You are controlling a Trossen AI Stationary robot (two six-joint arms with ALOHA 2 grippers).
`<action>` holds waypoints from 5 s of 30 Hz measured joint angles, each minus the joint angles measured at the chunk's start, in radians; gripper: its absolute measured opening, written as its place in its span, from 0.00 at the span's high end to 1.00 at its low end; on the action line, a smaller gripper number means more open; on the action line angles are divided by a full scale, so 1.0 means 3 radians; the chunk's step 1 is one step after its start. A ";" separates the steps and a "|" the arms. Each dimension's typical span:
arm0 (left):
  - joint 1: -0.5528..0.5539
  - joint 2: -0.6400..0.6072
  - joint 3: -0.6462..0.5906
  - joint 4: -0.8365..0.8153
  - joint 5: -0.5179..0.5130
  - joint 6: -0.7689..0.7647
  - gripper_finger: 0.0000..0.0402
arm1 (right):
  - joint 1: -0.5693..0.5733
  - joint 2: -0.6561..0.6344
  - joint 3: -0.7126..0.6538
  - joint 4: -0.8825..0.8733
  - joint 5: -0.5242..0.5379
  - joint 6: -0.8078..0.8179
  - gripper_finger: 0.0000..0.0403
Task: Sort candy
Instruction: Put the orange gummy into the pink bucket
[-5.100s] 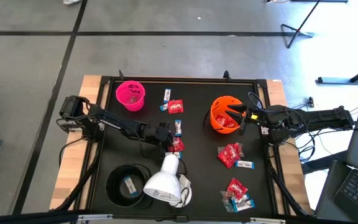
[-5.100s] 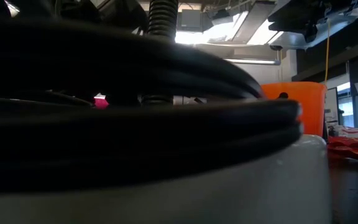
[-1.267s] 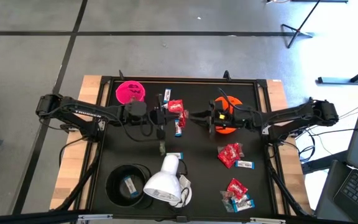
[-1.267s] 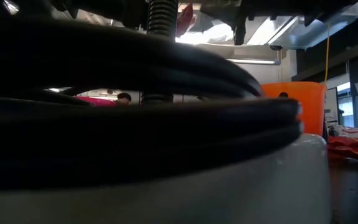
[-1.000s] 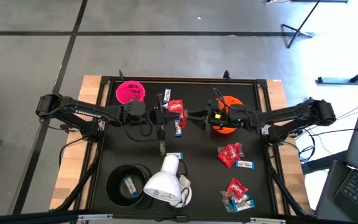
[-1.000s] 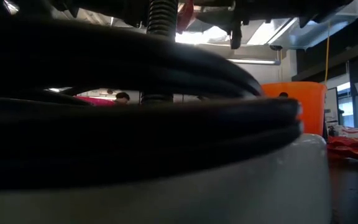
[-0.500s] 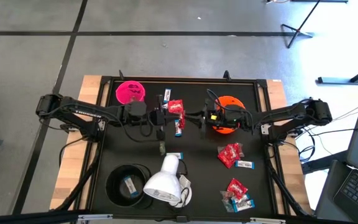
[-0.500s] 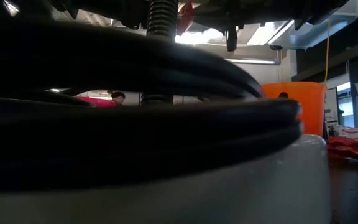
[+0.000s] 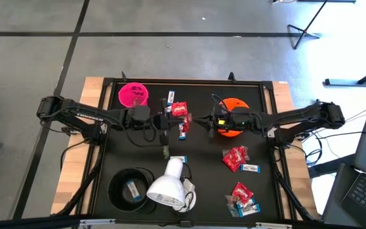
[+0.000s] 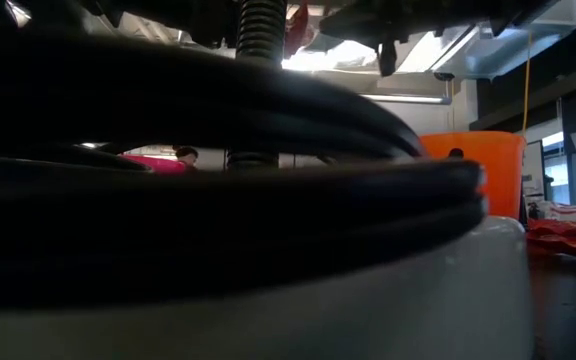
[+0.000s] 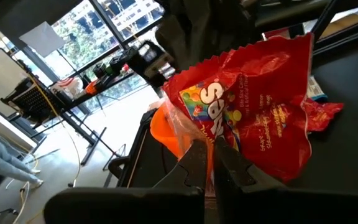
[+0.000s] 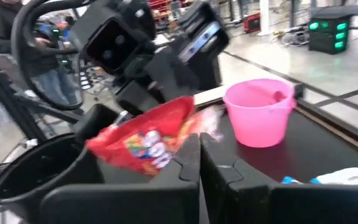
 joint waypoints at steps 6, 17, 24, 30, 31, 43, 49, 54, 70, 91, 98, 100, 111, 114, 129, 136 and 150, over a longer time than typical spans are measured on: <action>-0.0044 0.0000 0.0000 -0.0028 -0.0097 0.0013 1.00 | -0.0003 -0.0126 -0.0003 -0.0175 0.0079 -0.0035 1.00; -0.0081 0.0000 0.0000 -0.0029 -0.0234 0.0124 1.00 | -0.0001 -0.0134 -0.0003 -0.0236 -0.0504 0.0305 0.83; -0.0121 -0.0003 -0.0001 0.0051 -0.0227 0.0097 1.00 | -0.0006 -0.0011 -0.0003 -0.0091 -0.0472 0.0358 0.53; -0.0129 -0.0003 -0.0001 0.0075 -0.0205 0.0081 1.00 | -0.0006 0.0164 -0.0004 0.0271 -0.0461 0.0406 0.48; -0.0130 -0.0003 -0.0001 0.0075 -0.0202 0.0078 1.00 | -0.0006 0.0196 -0.0004 0.0334 -0.0422 0.0405 0.50; -0.0161 -0.0003 -0.0006 0.0066 -0.0172 0.0062 1.00 | -0.0006 0.0264 -0.0003 0.0349 -0.0264 0.0168 0.97; -0.0189 -0.0003 -0.0006 0.0043 -0.0185 0.0062 1.00 | -0.0006 0.0253 -0.0004 0.0337 -0.0212 0.0063 0.99; -0.0235 -0.0003 -0.0005 0.0039 -0.0278 0.0063 1.00 | -0.0006 0.0205 -0.0004 0.0293 -0.0120 0.0033 1.00; -0.0387 -0.0001 -0.0005 -0.0073 -0.0859 0.0088 1.00 | -0.0001 -0.0105 -0.0001 -0.0212 0.0232 -0.0043 1.00; -0.0223 -0.0396 -0.0004 -0.0084 -0.0829 -0.0010 1.00 | -0.0001 -0.0101 -0.0003 -0.0558 0.0224 0.0054 1.00; -0.0222 -0.0395 -0.0004 -0.0089 -0.0820 -0.0028 1.00 | -0.0001 -0.0142 -0.0003 -0.0562 0.0170 0.0052 1.00; -0.0222 -0.0395 -0.0004 -0.0084 -0.0820 -0.0028 1.00 | -0.0001 -0.0203 -0.0003 -0.0571 0.0170 0.0044 1.00; -0.0147 -0.0421 0.0004 -0.0107 -0.0692 -0.0162 1.00 | -0.0001 -0.0651 -0.0003 -0.0758 0.0200 -0.0042 1.00; -0.0066 -0.0420 0.0090 -0.0306 -0.0567 -0.0291 1.00 | 0.0000 -0.0772 -0.0002 -0.0797 0.0230 -0.0061 1.00; 0.0239 -0.0420 0.0536 -0.0659 0.0062 -0.0473 1.00 | 0.0000 -0.1342 -0.0002 -0.1010 0.0289 -0.0221 1.00; 0.0275 -0.0420 0.0805 -0.0686 0.0199 -0.0472 1.00 | 0.0000 -0.1534 -0.0001 -0.1114 0.0287 -0.0211 1.00; 0.0312 -0.0417 0.1130 -0.1200 0.0139 -0.0503 1.00 | -0.0001 -0.0603 -0.0041 -0.0778 0.0195 -0.0052 1.00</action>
